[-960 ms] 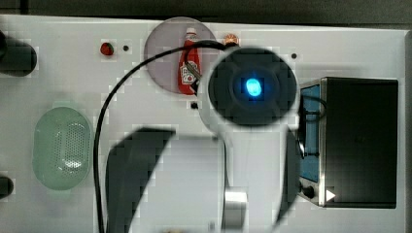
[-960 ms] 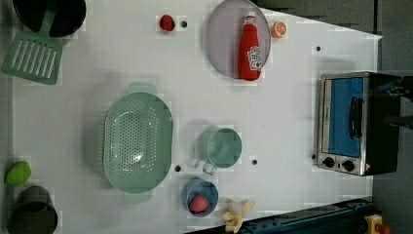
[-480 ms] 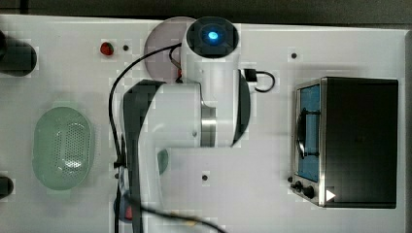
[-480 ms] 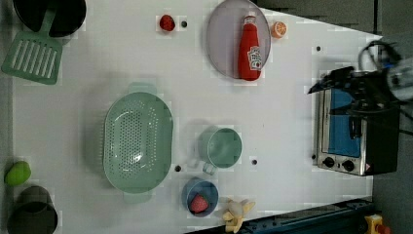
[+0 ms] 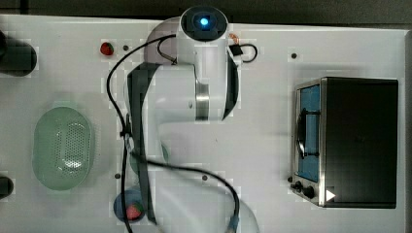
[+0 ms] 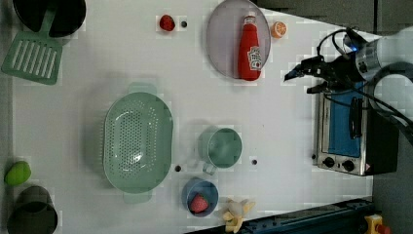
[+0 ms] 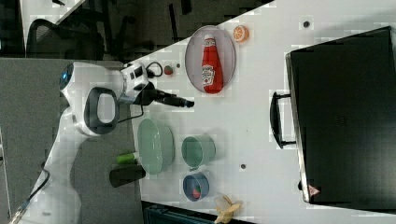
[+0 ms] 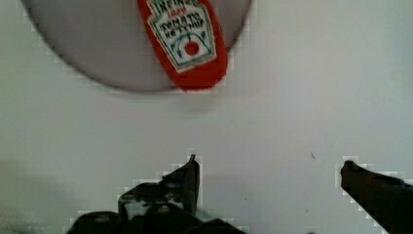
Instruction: Pick ketchup from plate and place it on table.
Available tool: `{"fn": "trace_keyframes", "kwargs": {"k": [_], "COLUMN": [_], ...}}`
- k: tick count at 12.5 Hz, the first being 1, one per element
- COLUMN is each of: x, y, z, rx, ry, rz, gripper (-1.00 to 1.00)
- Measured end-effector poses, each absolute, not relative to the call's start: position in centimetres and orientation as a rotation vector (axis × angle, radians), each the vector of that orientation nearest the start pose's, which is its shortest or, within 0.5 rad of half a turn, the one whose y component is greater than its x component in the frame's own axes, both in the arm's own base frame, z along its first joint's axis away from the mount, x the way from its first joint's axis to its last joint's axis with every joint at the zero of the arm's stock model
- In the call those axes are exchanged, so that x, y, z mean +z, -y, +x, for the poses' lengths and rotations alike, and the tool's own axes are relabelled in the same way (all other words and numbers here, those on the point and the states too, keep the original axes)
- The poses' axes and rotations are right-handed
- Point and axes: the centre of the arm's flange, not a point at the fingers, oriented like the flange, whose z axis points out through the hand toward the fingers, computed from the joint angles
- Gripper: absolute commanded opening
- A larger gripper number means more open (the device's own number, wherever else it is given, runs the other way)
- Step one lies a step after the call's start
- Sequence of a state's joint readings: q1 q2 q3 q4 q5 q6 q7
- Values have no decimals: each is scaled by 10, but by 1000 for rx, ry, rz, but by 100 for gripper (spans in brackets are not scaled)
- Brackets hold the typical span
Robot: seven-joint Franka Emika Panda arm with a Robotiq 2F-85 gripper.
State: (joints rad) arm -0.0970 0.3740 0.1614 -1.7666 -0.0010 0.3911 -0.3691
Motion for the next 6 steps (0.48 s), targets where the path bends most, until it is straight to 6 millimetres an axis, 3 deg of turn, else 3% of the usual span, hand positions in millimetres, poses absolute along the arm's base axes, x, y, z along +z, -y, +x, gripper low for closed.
{"fn": "trace_keyframes", "kwargs": {"k": [3,6], "x": [320,286], "y": [-35,-45], "z": [659,683], "rx": [171,47], "ry": [-377,-163], "rz": [-3089,-3176], "gripper": [100,100]}}
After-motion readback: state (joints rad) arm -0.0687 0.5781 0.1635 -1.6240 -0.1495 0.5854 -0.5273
